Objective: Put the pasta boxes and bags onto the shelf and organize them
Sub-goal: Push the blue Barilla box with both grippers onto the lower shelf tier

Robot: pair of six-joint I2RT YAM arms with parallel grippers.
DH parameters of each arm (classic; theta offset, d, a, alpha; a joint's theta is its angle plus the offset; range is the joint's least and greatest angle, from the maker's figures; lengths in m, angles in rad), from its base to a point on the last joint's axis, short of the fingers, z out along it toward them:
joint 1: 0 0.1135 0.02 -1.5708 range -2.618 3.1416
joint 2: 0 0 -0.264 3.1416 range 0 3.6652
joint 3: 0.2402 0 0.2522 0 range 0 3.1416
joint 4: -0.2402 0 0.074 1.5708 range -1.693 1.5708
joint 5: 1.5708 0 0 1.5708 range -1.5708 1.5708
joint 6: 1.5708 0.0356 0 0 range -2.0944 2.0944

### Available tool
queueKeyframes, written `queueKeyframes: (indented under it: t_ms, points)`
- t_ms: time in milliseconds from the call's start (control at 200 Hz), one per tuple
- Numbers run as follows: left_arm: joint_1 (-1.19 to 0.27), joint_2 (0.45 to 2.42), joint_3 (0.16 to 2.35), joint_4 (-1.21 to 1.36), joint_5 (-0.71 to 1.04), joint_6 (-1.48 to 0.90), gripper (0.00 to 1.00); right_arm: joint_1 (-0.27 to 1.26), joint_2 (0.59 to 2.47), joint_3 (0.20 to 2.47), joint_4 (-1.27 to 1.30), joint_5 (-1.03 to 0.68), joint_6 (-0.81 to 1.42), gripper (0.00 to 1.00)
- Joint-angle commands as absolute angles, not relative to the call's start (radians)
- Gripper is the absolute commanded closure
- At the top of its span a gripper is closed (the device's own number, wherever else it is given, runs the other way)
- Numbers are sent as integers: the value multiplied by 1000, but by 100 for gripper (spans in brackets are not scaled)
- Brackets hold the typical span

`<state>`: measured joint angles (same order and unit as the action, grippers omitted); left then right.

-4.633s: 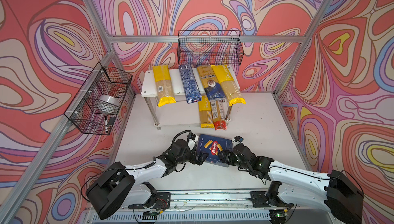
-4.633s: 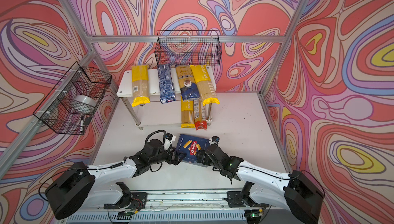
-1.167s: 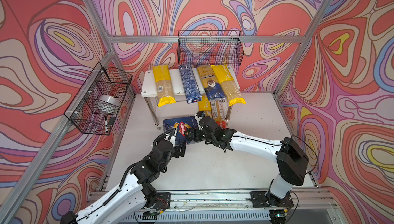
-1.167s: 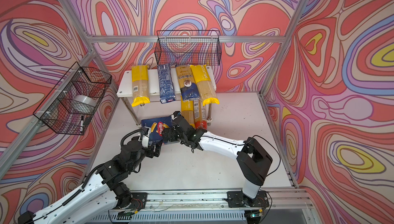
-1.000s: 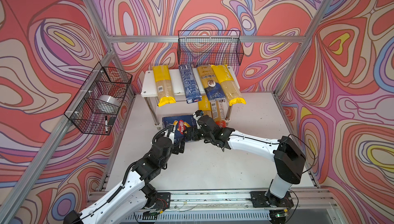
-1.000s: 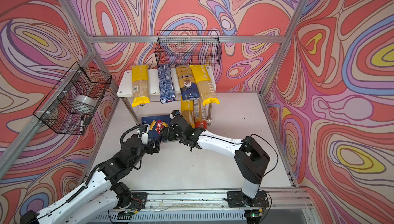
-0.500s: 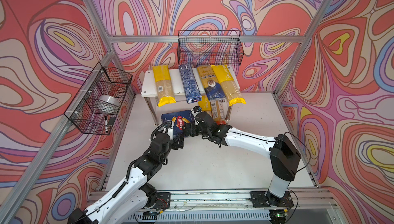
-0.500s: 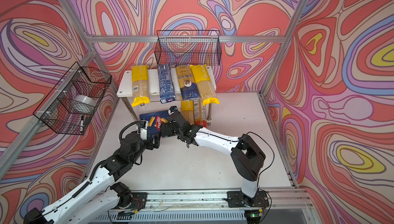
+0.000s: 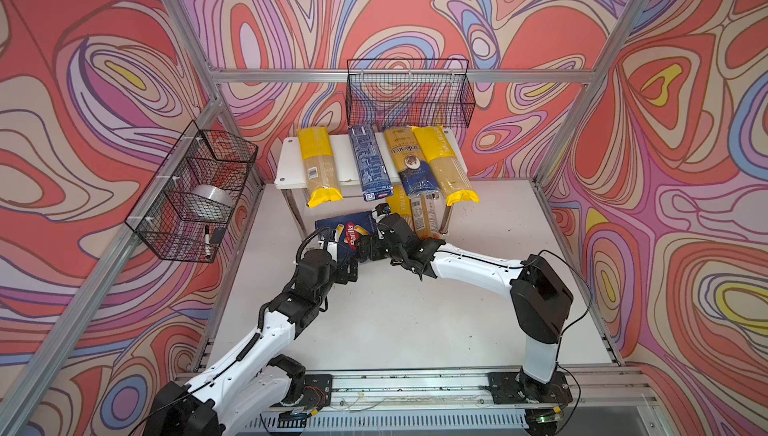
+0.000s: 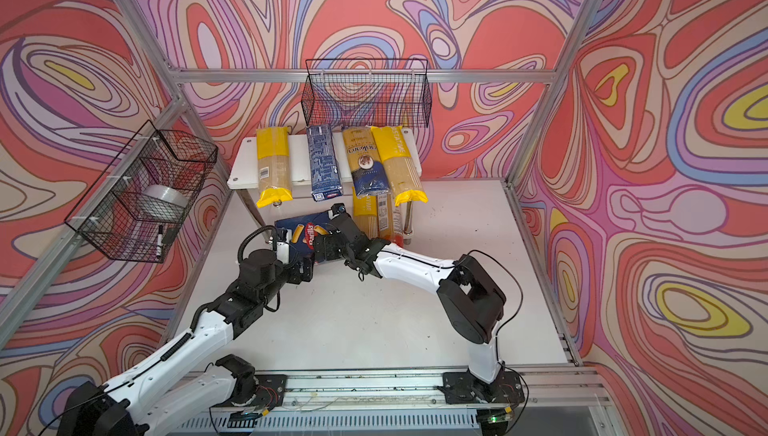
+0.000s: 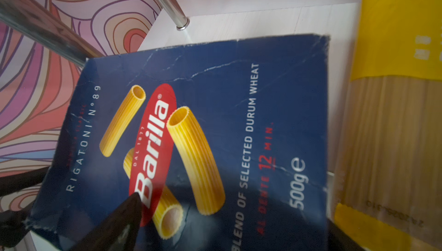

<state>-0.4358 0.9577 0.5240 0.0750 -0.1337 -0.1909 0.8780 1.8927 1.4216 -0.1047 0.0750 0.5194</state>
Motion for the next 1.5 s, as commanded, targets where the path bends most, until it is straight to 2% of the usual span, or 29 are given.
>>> queueKeyframes:
  t_ms: [0, 521, 671, 756, 1017, 1232, 1492]
  points:
    - [-436, 994, 599, 322, 102, -195, 0, 962, 1882, 1512, 132, -190, 503, 2]
    - [-365, 1189, 699, 383, 140, -193, 0, 885, 1968, 1592, 135, -240, 496, 2]
    - [-347, 1238, 714, 397, 125, -209, 0, 870, 1998, 1607, 138, -251, 495, 2]
    - [-340, 1256, 729, 373, 59, -241, 0, 857, 2009, 1604, 146, -259, 507, 2]
    - [-326, 1315, 769, 341, 64, -228, 0, 835, 2018, 1588, 172, -258, 516, 2]
    - [-312, 1349, 794, 294, 1, -231, 0, 805, 2038, 1581, 171, -244, 536, 2]
    - [-307, 1309, 820, 170, -165, -207, 0, 792, 1986, 1501, 145, -109, 469, 2]
